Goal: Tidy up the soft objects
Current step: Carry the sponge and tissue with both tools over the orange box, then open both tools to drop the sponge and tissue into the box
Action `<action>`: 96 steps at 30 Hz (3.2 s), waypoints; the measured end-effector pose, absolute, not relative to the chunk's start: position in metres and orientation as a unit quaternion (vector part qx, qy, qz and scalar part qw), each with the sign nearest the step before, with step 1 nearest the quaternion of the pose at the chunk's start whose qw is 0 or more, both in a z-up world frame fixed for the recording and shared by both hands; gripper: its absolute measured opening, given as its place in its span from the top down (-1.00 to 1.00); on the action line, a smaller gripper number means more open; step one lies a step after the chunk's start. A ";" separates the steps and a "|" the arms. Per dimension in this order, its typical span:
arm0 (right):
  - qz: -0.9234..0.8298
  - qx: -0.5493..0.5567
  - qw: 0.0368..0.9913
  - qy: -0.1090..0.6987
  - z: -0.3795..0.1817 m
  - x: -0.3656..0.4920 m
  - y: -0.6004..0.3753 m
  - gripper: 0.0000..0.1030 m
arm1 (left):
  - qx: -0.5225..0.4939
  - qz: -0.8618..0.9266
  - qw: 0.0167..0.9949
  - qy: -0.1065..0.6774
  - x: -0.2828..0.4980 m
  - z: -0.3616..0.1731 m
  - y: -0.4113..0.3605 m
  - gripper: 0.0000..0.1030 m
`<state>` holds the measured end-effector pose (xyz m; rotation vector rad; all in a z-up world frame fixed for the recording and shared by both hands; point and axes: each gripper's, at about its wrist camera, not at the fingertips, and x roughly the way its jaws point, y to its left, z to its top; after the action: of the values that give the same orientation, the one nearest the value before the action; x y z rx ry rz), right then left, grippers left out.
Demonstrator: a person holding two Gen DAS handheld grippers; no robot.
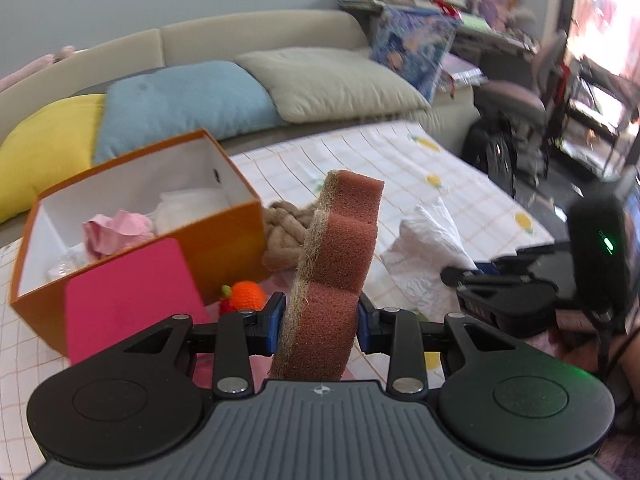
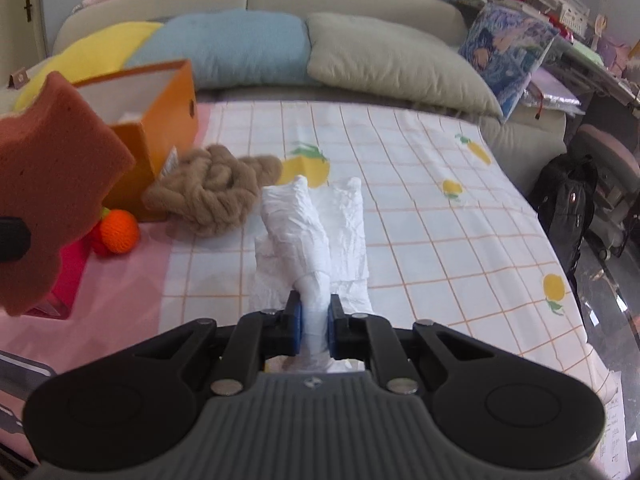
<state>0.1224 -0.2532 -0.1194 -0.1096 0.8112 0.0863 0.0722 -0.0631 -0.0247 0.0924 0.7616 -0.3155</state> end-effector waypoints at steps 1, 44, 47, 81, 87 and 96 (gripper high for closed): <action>0.044 -0.054 0.919 0.388 -0.115 0.119 -0.251 0.81 | 0.038 -0.148 0.918 0.367 0.071 -0.021 -0.059 0.23; 0.224 -0.095 0.921 0.305 -0.013 0.261 -0.079 0.80 | -0.071 -0.014 0.928 0.365 0.198 0.000 0.074 0.27; 0.217 -0.119 0.914 0.321 -0.031 0.274 -0.072 0.80 | -0.066 -0.013 0.923 0.379 0.208 -0.011 0.075 0.27; 0.194 -0.248 0.887 0.337 -0.077 0.296 -0.047 -0.04 | -0.109 -0.067 0.898 0.420 0.267 -0.042 0.071 0.32; 0.189 -0.254 0.887 0.336 -0.077 0.290 -0.051 -0.08 | -0.134 -0.080 0.871 0.465 0.278 -0.064 0.073 0.33; 0.188 -0.252 0.888 0.335 -0.076 0.288 -0.056 -0.10 | -0.077 -0.049 0.868 0.489 0.272 -0.066 0.067 0.19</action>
<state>0.2879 -0.0556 -0.0759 -0.5232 0.6957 0.3899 0.2717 0.0671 -0.0657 -0.1617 1.0225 -0.1025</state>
